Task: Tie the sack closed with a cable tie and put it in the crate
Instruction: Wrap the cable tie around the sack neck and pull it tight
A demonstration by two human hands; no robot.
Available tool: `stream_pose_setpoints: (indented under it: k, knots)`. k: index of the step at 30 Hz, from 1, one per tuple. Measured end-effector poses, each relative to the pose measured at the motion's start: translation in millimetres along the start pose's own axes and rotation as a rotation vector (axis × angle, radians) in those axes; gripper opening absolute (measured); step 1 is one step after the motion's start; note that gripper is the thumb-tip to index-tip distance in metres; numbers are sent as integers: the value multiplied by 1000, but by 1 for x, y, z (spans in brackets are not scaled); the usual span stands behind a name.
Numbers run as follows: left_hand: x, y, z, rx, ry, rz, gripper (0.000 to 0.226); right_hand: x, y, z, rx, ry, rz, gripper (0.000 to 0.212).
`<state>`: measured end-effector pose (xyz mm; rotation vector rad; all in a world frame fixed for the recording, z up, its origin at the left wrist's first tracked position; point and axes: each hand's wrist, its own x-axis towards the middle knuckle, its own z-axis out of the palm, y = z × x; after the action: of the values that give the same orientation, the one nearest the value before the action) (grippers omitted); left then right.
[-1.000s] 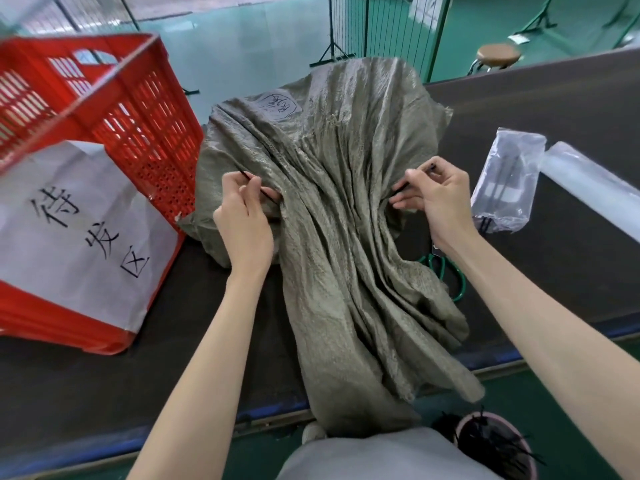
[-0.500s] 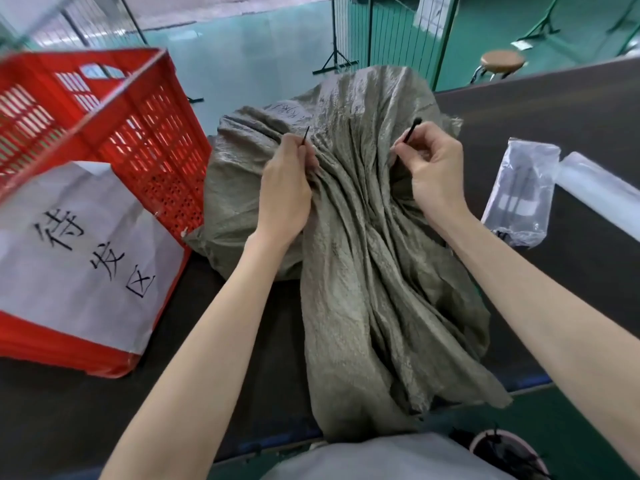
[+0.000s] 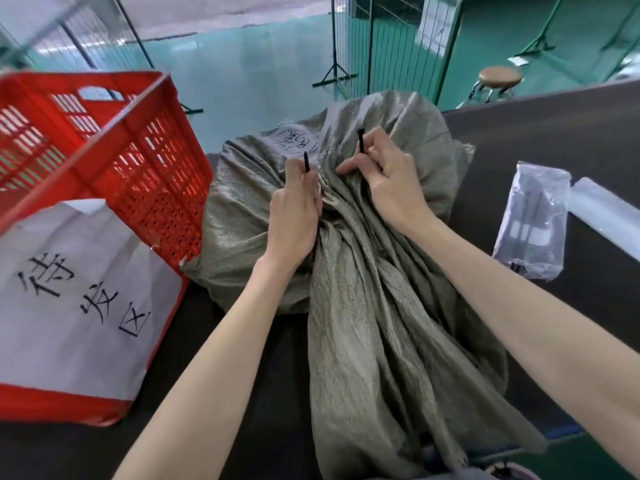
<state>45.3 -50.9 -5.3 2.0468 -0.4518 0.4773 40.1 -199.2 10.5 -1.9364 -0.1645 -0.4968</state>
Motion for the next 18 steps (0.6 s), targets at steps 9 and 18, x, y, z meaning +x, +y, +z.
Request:
stream_pose_setpoints:
  k: [9,18]
  knots:
    - [11,4,3,-118,130,0,17,-5,19,13,21,-108,128,7]
    - [49,12,-8,-284,20,-66,11,-2,18,6,476,-184,207,19]
